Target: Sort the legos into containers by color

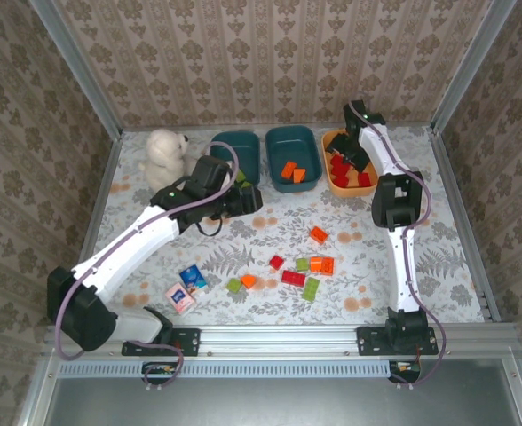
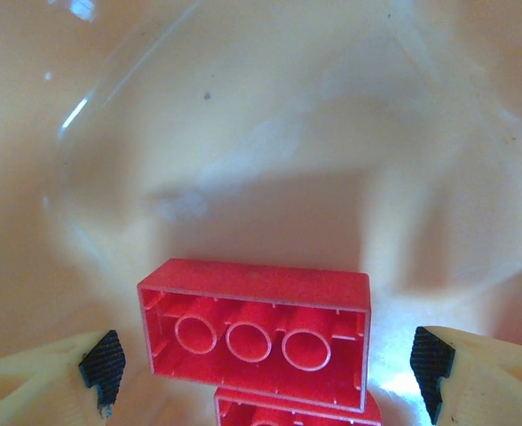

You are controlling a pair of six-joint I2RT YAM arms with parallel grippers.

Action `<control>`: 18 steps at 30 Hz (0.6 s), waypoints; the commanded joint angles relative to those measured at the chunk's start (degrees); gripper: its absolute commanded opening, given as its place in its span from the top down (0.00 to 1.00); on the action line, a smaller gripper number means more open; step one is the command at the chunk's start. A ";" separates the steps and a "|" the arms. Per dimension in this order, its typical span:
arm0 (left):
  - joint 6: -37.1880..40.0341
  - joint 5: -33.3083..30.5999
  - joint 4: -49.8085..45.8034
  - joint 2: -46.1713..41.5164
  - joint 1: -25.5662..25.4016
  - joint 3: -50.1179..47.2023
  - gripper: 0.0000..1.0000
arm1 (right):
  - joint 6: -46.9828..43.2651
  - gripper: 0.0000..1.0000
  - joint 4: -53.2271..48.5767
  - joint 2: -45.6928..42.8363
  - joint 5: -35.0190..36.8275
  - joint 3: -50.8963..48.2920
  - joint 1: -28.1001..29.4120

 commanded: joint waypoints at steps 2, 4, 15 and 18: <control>1.22 -0.89 -3.00 -3.96 1.48 -1.54 0.17 | -0.67 0.14 -0.79 -10.31 1.99 2.09 0.77; 1.68 -0.91 -4.12 -5.39 2.47 -1.82 0.17 | -1.22 0.17 -0.64 -13.87 3.19 1.83 1.40; -3.87 0.43 -16.89 -9.81 5.21 -6.04 0.21 | -8.83 0.20 12.57 -46.32 1.80 -31.70 16.04; -13.26 1.59 -20.13 -11.13 5.05 -11.66 0.23 | -13.07 0.21 22.28 -57.44 -6.06 -49.54 22.99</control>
